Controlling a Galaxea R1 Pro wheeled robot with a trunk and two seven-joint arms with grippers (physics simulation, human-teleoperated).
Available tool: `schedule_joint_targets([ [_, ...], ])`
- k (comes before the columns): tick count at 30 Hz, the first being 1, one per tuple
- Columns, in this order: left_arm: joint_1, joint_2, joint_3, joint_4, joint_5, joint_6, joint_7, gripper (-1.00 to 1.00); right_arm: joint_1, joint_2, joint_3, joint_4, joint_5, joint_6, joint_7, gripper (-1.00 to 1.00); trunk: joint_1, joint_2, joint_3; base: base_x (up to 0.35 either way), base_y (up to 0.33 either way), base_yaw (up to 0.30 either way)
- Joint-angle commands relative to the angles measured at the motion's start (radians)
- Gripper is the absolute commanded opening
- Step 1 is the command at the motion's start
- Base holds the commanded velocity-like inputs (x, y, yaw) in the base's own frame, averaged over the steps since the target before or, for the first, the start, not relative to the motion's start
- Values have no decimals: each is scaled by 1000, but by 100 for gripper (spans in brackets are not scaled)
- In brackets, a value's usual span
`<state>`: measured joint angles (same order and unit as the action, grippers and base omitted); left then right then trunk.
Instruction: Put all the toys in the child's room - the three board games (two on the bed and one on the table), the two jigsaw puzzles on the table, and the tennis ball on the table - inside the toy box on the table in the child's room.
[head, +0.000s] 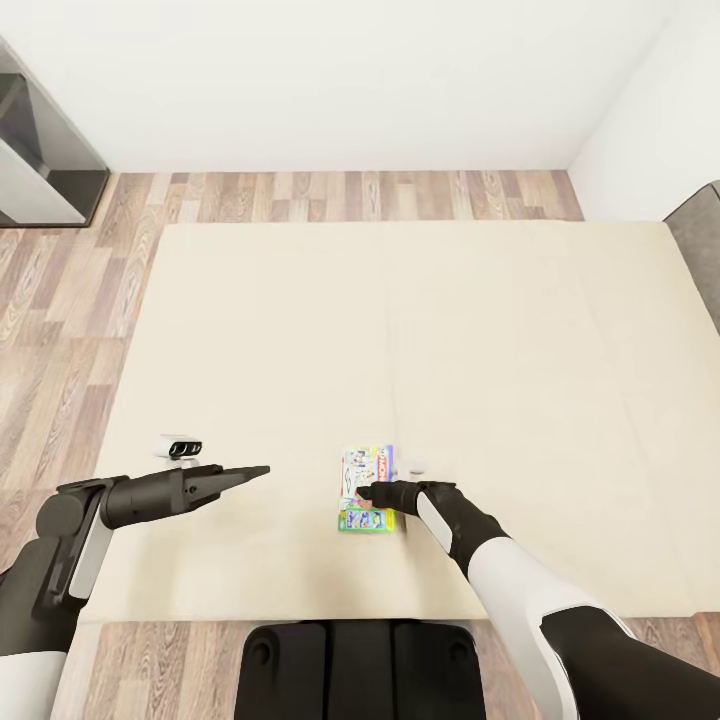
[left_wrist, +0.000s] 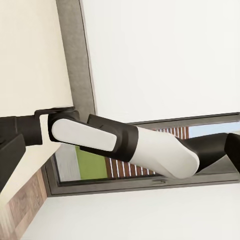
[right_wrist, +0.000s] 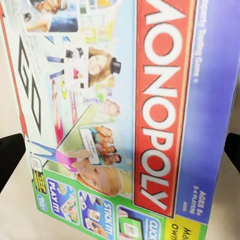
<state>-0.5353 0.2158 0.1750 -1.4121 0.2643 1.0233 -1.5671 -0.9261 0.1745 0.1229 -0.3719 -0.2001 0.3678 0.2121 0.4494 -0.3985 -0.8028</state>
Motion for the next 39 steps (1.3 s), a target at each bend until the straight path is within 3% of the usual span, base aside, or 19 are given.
schedule_joint_targets([
  [1, 0, 0, 0, -1, 0, 11, -4, 100, 0, 0, 3, -1, -9, 5, -2, 100, 1, -2, -1, 0, 39, 0],
  [39, 0, 0, 0, -1, 0, 11, -4, 100, 0, 0, 7, -1, -9, 3, -2, 100, 1, -2, -1, 0, 44, 0],
])
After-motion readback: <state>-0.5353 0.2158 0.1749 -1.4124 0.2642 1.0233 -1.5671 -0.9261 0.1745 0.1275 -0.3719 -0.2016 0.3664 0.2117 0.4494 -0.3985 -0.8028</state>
